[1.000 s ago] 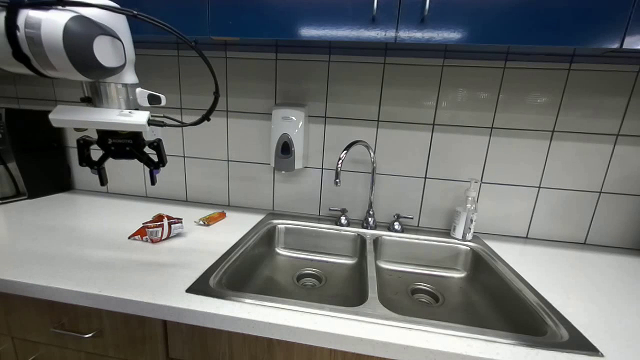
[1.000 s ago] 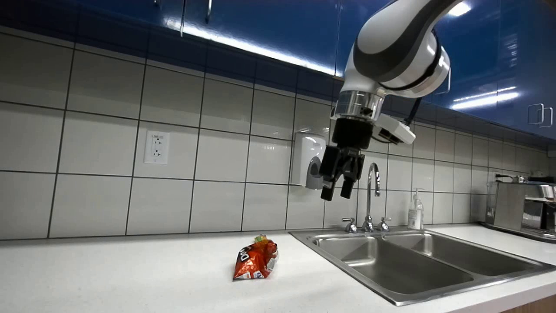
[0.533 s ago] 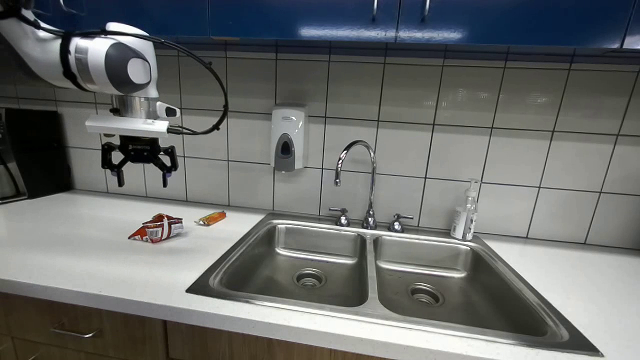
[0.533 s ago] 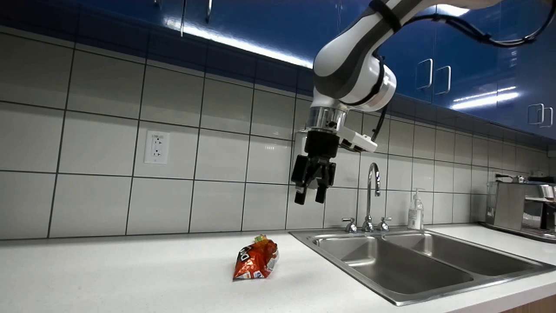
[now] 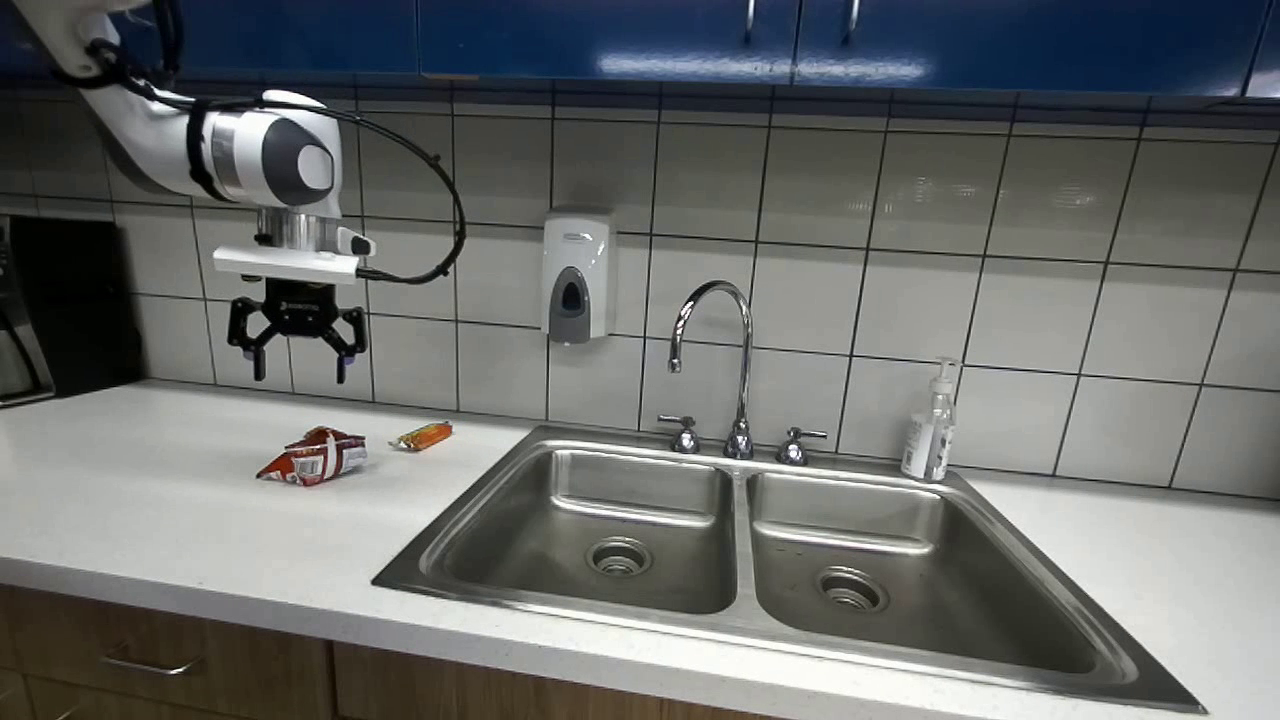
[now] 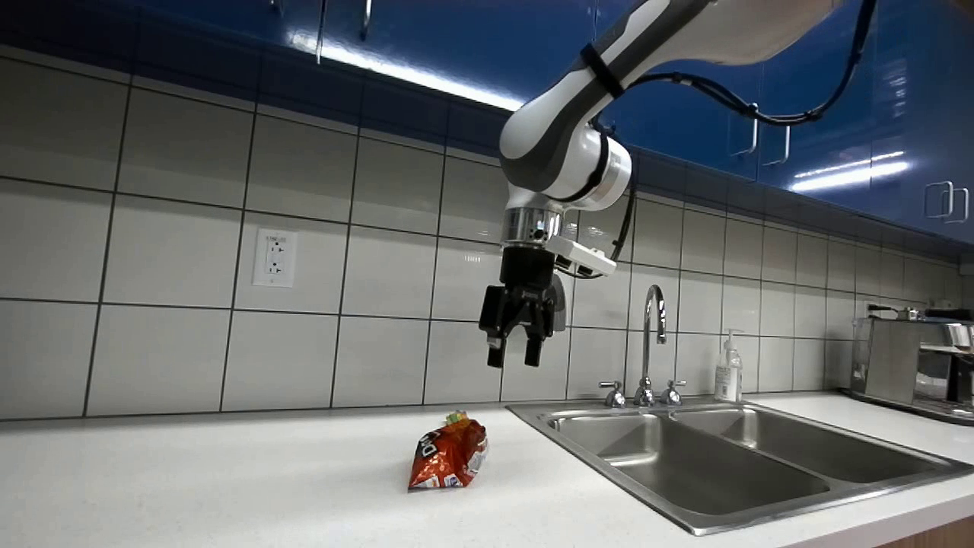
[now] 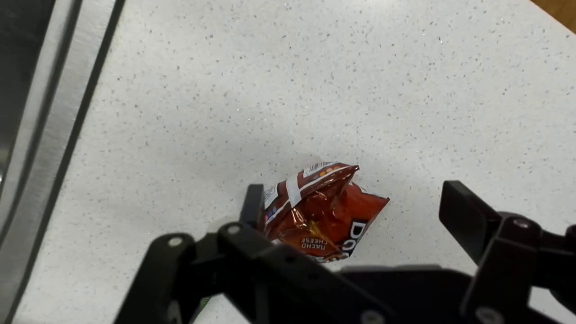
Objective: Put the packet into the sink
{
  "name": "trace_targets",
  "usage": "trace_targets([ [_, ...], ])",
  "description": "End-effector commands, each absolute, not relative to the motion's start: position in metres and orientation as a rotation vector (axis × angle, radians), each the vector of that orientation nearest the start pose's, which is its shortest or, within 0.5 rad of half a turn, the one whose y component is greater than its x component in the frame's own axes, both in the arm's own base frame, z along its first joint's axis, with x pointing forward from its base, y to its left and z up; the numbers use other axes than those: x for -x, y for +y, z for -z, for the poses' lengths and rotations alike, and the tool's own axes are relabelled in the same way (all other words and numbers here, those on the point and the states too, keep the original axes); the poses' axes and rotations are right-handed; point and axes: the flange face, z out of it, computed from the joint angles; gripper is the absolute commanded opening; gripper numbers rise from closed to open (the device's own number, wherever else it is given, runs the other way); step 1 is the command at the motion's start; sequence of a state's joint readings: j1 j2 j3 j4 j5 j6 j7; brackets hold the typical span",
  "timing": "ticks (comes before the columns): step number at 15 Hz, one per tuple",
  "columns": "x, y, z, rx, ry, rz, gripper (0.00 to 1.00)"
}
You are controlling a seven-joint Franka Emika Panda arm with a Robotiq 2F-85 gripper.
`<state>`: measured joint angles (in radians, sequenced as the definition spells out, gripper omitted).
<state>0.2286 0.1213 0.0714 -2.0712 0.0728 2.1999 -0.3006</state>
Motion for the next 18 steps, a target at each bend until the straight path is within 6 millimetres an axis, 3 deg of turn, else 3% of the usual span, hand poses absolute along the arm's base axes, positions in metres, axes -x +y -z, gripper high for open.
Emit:
trace_targets([
  [1, -0.568, 0.177, -0.364, 2.952, -0.863, -0.074, 1.0],
  [8, -0.6, 0.184, -0.333, 2.943, -0.887, -0.115, 1.0],
  [18, -0.628, 0.195, -0.312, 2.9, -1.085, -0.15, 1.0],
])
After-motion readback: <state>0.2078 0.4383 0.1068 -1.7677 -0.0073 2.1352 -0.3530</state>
